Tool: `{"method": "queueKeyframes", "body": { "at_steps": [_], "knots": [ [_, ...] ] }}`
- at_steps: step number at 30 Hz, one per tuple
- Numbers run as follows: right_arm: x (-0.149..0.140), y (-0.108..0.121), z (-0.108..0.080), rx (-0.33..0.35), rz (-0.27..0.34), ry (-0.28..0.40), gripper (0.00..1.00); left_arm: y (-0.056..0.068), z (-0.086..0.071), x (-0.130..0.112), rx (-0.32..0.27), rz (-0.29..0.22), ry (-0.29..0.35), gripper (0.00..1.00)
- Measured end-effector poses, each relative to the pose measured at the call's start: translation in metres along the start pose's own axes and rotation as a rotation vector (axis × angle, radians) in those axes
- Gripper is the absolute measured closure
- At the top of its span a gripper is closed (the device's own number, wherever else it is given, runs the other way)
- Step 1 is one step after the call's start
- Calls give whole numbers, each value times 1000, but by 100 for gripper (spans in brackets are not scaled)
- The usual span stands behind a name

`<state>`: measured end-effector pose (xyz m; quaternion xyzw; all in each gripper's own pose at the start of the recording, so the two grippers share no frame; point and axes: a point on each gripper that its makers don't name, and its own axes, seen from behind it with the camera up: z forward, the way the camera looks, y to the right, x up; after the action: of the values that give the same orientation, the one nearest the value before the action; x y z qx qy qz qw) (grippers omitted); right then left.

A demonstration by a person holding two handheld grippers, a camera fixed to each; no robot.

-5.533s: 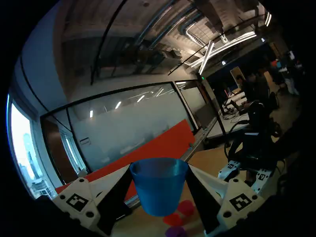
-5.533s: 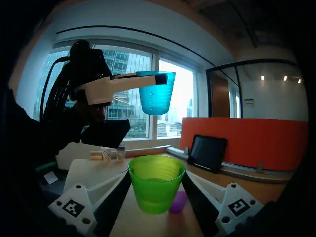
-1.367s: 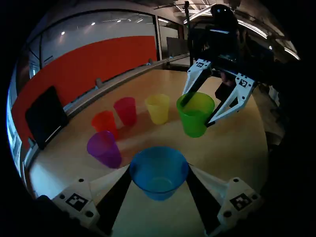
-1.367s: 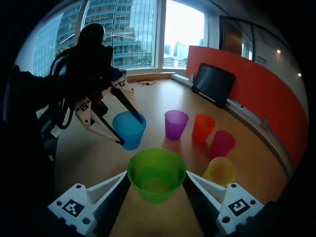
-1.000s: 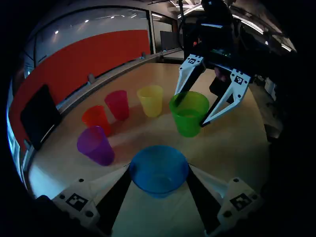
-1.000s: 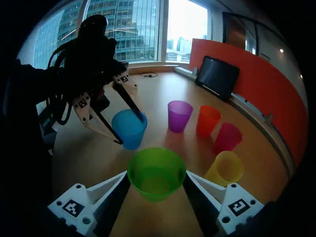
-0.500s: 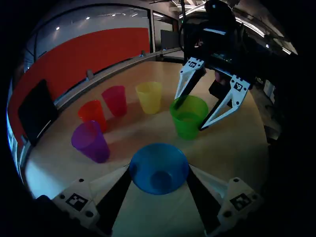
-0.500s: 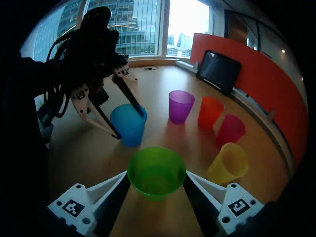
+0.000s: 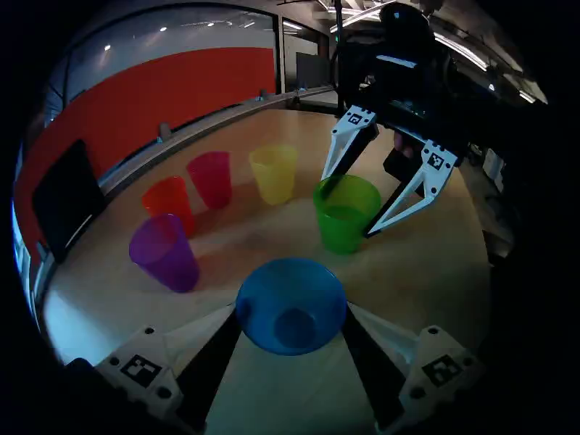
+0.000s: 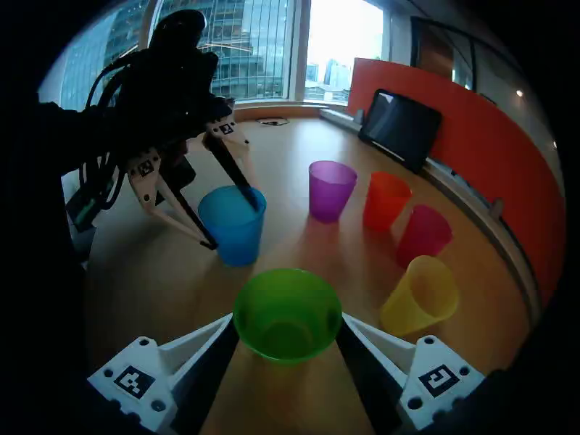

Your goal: Pour water

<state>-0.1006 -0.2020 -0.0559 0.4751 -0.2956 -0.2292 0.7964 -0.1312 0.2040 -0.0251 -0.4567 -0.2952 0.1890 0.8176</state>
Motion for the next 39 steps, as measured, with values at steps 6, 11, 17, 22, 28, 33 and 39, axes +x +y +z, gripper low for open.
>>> {"method": "queueKeyframes", "body": {
  "at_steps": [6,11,17,22,28,33,39],
  "knots": [
    [-5,2,-1,-14,9,-6,8,2,1,-4,-1,-1,-17,11],
    [-7,0,-4,-9,19,-5,1,2,-2,-8,1,-14,-26,10],
    [-14,3,-11,-32,25,-8,0,-3,-8,-18,22,-43,-42,7],
    [-24,6,-20,-54,43,-8,0,-6,-16,-27,45,-63,-47,7],
    [-34,12,-32,-85,55,-10,0,-11,-30,-37,82,-77,-52,7],
    [-37,12,-40,-100,63,-2,0,-14,-40,-45,109,-94,-54,7],
    [-38,13,-45,-120,70,7,0,-20,-49,-52,151,-108,-46,7]
  ]
}}
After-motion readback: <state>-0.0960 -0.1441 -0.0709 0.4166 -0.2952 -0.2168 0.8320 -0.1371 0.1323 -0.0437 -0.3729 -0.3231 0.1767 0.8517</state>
